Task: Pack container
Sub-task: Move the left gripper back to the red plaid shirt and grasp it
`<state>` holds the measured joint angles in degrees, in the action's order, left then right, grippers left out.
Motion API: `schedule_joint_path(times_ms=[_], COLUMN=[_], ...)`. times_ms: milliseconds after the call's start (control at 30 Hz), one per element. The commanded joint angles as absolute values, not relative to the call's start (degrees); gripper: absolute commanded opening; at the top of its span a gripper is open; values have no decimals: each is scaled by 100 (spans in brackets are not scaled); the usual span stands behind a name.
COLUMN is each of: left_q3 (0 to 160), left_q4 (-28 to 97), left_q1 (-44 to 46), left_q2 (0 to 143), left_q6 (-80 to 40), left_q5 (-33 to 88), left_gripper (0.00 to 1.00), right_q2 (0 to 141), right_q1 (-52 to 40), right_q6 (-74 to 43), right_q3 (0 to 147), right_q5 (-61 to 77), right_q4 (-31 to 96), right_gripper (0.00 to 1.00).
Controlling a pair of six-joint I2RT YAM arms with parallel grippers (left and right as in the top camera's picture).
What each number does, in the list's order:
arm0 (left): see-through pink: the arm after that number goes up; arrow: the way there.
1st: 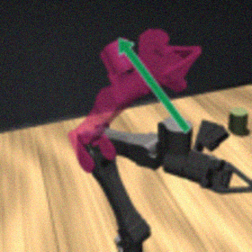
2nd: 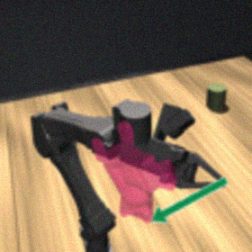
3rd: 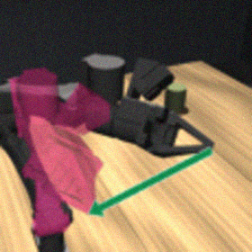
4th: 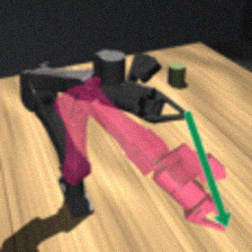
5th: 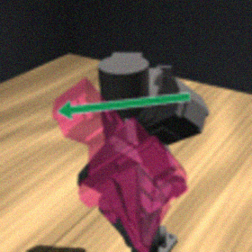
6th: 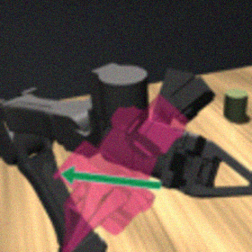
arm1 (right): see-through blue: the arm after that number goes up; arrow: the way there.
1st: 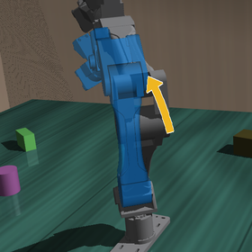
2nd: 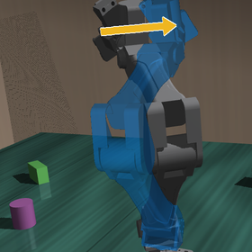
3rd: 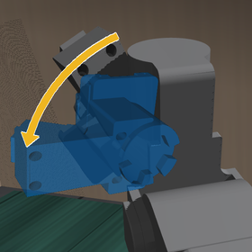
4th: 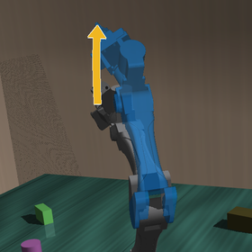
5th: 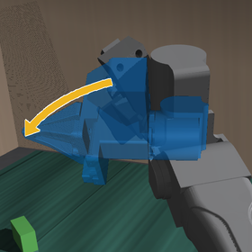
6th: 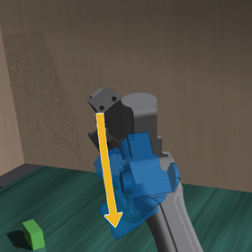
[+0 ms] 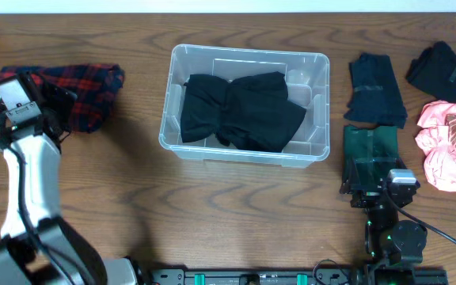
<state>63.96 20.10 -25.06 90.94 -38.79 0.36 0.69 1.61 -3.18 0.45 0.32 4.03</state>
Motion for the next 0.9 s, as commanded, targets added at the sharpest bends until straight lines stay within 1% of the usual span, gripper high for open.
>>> schedule_joint_path(times_ms=[0, 200, 467, 567, 867], left_q3=[6473, 6473, 6473, 6442, 6405], left_q4=[1765, 1444, 1549, 1529, 1044], left_q1=[-2534, -2534, -2539, -2552, -2593], left_q2=[9616, 10280, 10374, 10429, 11024], left_q6=[-3955, -4268, -4388, -4602, -4755], left_q5=[552, 709, 705, 709, 840], left_gripper=[98, 98, 98, 98, 98], right_q2=[34, 34, 34, 34, 34], right_q1=[106, 106, 106, 106, 106], right_q6=[-252, -252, -252, -252, -252], right_q3=[30, 30, 30, 30, 30], right_q5=[62, 62, 62, 62, 62], right_q4=[423, 423, 425, 423, 423], right_gripper=[99, 99, 99, 99, 99])
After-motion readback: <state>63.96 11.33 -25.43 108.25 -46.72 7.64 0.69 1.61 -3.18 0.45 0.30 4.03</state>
